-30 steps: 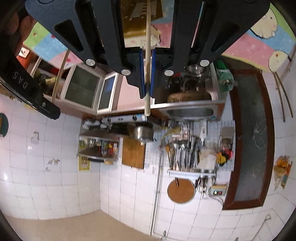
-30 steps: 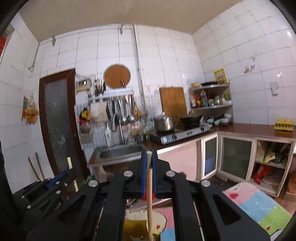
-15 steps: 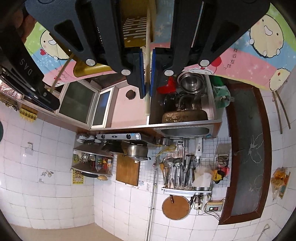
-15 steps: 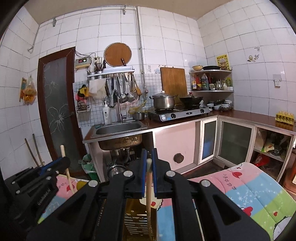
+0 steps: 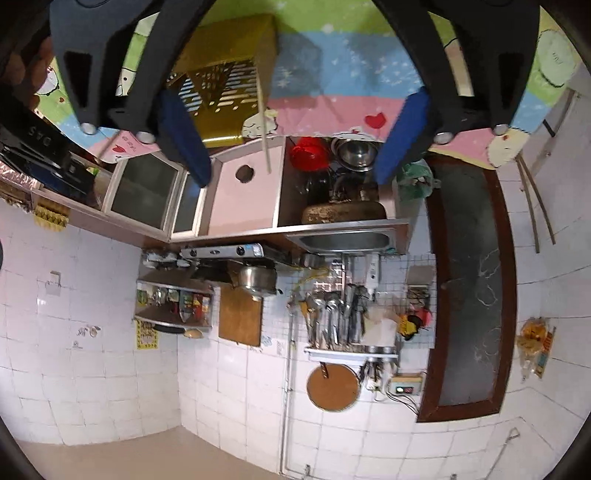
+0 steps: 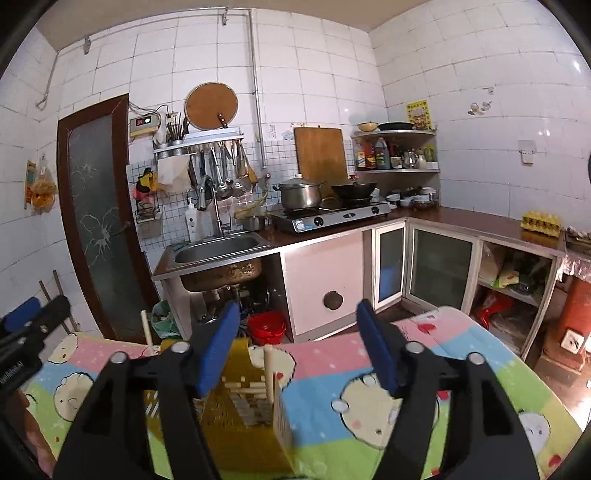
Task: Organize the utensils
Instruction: 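Lower the chopsticks into the holder and open both grippers, then grasp the green-handled utensil with the right gripper while the left gripper grasps a chopstick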
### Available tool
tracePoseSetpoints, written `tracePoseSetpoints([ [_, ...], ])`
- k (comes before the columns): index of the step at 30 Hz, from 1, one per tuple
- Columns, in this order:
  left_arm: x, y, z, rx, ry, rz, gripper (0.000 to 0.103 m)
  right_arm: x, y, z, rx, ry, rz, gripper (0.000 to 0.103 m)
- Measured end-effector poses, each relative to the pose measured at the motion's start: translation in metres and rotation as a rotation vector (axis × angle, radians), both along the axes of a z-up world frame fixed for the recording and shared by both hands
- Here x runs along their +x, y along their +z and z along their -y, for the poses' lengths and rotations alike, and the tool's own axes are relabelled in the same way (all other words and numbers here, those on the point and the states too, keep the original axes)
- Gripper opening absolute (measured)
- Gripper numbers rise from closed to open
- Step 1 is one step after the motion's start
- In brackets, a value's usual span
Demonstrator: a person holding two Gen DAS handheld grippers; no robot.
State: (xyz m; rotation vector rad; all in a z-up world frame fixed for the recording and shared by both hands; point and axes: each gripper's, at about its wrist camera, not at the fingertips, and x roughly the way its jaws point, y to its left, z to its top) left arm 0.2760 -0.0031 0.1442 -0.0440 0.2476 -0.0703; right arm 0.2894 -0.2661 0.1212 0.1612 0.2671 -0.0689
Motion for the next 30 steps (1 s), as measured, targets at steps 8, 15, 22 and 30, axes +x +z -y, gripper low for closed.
tracePoseSetpoints([
  [8,-0.042,-0.021,-0.016,0.011,0.024,-0.04,0.098,-0.055,-0.028,0.0,-0.019,0.002,-0.047,0.077],
  [15,-0.076,-0.05,-0.019,0.018,0.021,-0.119,0.098,-0.1,-0.072,-0.006,-0.02,0.02,-0.118,0.084],
  [22,-0.105,-0.081,-0.011,0.041,0.019,-0.179,0.098,-0.134,-0.118,-0.005,-0.009,0.019,-0.182,0.088],
  [30,-0.103,-0.136,0.003,0.056,0.031,-0.265,0.098,-0.129,-0.15,-0.003,0.007,0.022,-0.252,0.088],
])
